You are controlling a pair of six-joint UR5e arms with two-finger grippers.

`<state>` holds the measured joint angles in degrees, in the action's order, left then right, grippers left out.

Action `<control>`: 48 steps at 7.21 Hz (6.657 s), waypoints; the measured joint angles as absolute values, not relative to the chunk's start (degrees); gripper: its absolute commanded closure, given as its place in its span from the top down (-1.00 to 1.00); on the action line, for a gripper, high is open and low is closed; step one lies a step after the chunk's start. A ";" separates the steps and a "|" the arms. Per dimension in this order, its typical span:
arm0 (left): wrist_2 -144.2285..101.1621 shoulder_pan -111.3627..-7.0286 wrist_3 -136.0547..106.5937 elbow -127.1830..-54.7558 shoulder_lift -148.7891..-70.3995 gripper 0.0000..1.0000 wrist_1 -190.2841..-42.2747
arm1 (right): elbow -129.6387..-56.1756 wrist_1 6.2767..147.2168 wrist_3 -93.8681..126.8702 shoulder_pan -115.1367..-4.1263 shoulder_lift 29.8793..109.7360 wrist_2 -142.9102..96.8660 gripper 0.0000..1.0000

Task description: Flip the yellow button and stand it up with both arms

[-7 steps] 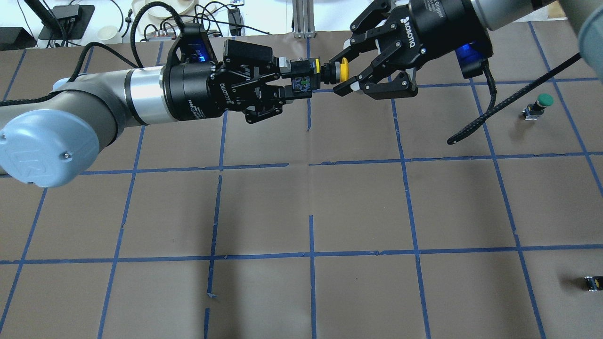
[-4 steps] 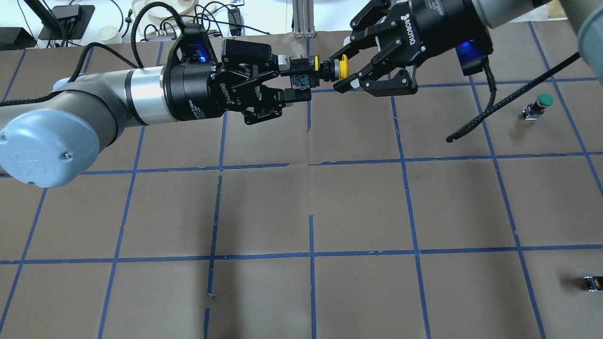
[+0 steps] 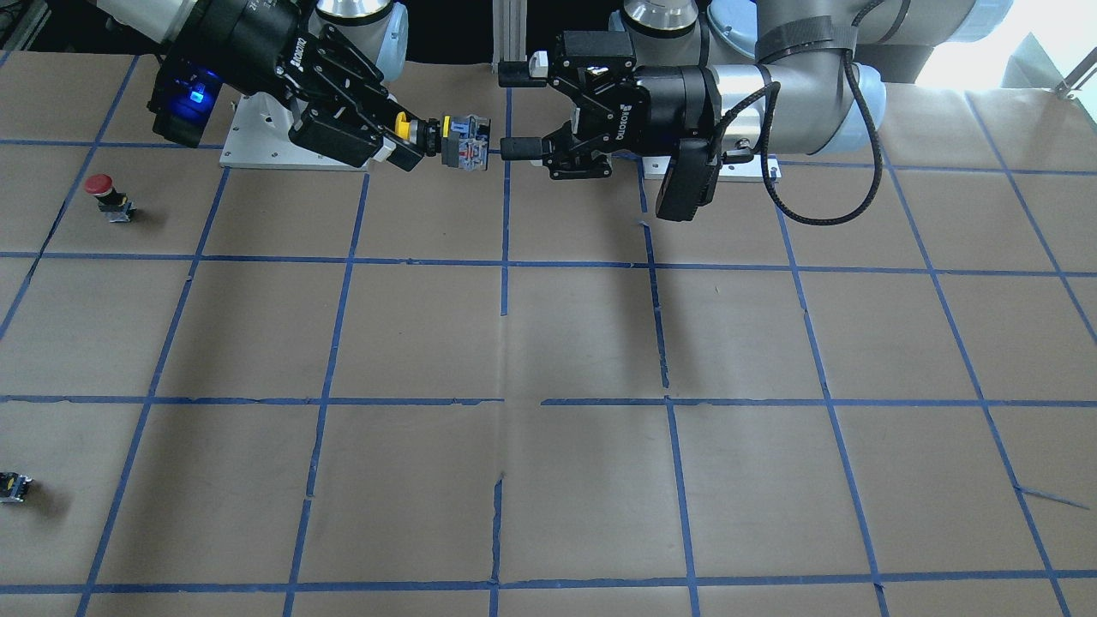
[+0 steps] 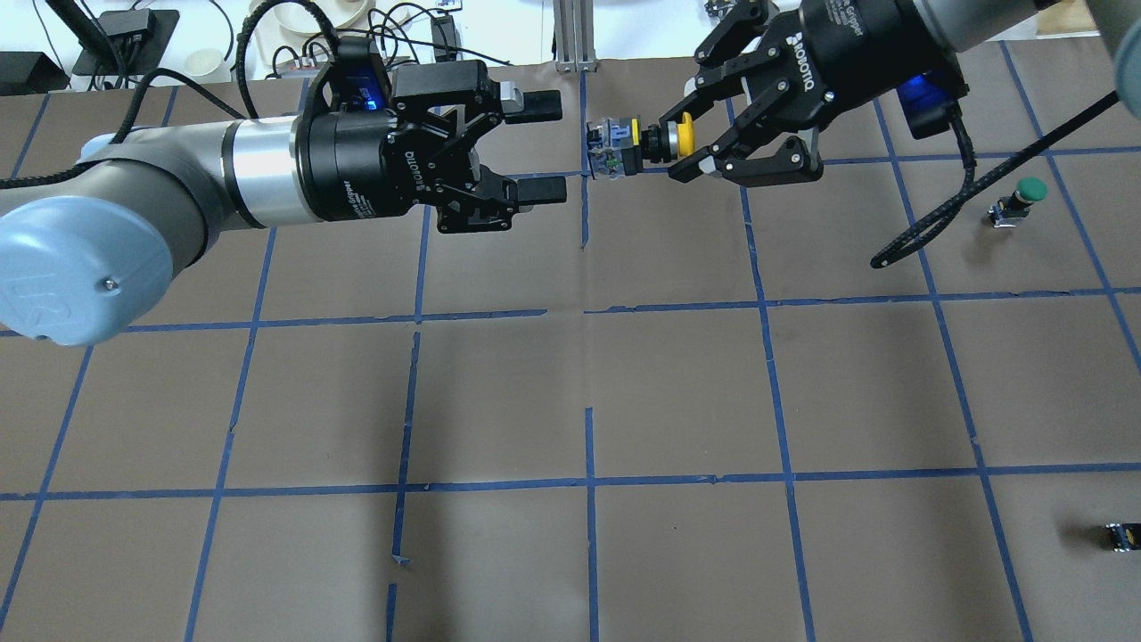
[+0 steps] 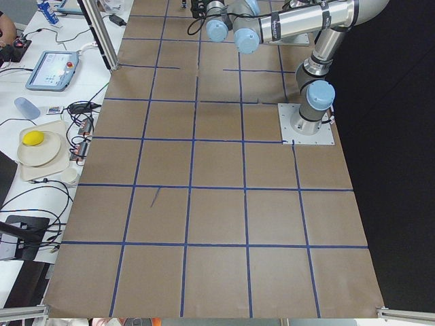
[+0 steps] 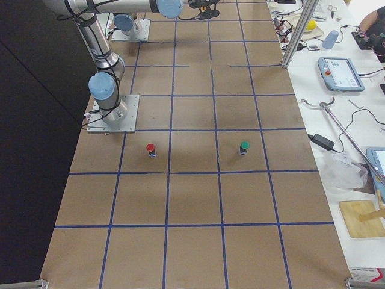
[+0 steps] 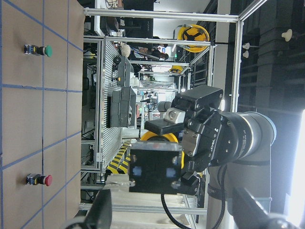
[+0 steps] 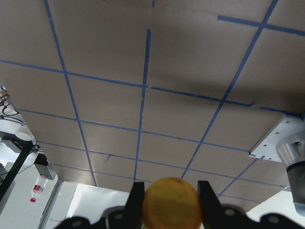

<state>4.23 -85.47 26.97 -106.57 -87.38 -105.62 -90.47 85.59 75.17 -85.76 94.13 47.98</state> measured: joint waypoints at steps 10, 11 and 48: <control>77.71 -81.64 17.53 -89.58 -93.25 0.99 -93.13 | -95.40 89.67 65.95 -81.68 83.45 99.52 -1.00; 81.51 -82.09 16.89 -87.07 -92.90 0.99 -95.57 | -97.36 94.89 63.87 -80.10 81.47 105.18 -1.00; 86.22 -84.73 15.47 -82.52 -88.68 0.99 -103.61 | -86.18 90.59 9.75 -94.10 90.15 87.10 1.00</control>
<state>86.22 -84.73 15.47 -82.52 -88.68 -103.61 -86.18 90.59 9.75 -94.10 90.15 87.10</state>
